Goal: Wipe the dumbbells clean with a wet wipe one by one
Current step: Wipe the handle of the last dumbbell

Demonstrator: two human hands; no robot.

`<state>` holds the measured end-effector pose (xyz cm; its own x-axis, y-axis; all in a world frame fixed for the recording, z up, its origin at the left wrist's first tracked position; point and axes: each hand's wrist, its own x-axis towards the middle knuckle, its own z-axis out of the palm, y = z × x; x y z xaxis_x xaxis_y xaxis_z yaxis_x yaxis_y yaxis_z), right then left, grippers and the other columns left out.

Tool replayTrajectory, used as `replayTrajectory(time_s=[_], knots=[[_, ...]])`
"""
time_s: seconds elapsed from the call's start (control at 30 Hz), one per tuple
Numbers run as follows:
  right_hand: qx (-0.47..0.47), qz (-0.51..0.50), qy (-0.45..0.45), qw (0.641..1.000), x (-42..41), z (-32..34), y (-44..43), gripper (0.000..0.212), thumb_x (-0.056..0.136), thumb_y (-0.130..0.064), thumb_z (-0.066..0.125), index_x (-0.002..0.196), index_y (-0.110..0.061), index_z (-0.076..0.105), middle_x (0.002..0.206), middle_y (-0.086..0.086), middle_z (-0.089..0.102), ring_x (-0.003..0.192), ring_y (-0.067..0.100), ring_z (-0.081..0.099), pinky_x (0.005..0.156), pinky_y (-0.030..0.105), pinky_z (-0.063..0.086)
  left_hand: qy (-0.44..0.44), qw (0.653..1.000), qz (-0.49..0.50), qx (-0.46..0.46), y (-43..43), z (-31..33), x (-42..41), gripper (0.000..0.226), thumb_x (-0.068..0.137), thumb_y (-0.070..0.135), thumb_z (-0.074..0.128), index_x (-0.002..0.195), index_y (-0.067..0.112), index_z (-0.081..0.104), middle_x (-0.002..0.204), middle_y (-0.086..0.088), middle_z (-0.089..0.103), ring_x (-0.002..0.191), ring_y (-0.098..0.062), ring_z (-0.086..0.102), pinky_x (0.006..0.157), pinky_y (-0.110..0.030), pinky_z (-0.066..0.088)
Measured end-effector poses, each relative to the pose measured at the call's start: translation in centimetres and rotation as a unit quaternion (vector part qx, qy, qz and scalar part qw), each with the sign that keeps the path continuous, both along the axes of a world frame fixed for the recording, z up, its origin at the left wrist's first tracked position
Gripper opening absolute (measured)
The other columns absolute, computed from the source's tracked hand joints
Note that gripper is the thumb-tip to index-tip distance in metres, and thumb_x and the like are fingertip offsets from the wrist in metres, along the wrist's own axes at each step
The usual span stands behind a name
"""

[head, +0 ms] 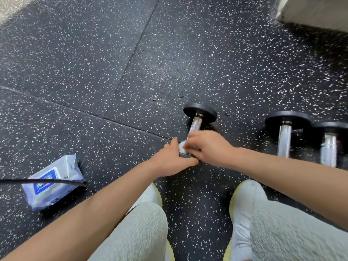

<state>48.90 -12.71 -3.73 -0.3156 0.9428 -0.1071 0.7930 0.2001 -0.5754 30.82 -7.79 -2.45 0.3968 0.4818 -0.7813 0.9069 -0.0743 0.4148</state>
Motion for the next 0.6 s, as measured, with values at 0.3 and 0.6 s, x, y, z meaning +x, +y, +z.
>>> replayTrajectory(time_s=[0.3,0.6], knots=[[0.058,-0.136,-0.067,0.987,2.5,0.6,2.6,0.014,0.095,-0.031,0.064,0.096,-0.026,0.077,0.094,-0.011,0.065,0.077,0.019,0.065,0.064,0.036,0.054,0.009,1.000,-0.020,0.008,-0.7,0.0,0.3,0.129,0.076,0.086,0.064,0.166,0.024,-0.005,0.174,-0.011,0.008,0.156,-0.033,0.026,0.121,-0.048,0.034],[-0.003,0.051,-0.037,0.998,1.2,0.7,0.0,0.010,0.092,-0.029,0.069,0.098,-0.026,0.077,0.091,-0.011,0.062,0.081,0.015,0.063,0.062,0.032,0.045,-0.006,1.000,-0.024,-0.020,-0.3,0.1,0.3,0.120,0.081,0.072,0.063,0.166,0.026,-0.007,0.174,-0.010,0.008,0.158,-0.030,0.021,0.121,-0.045,0.031]])
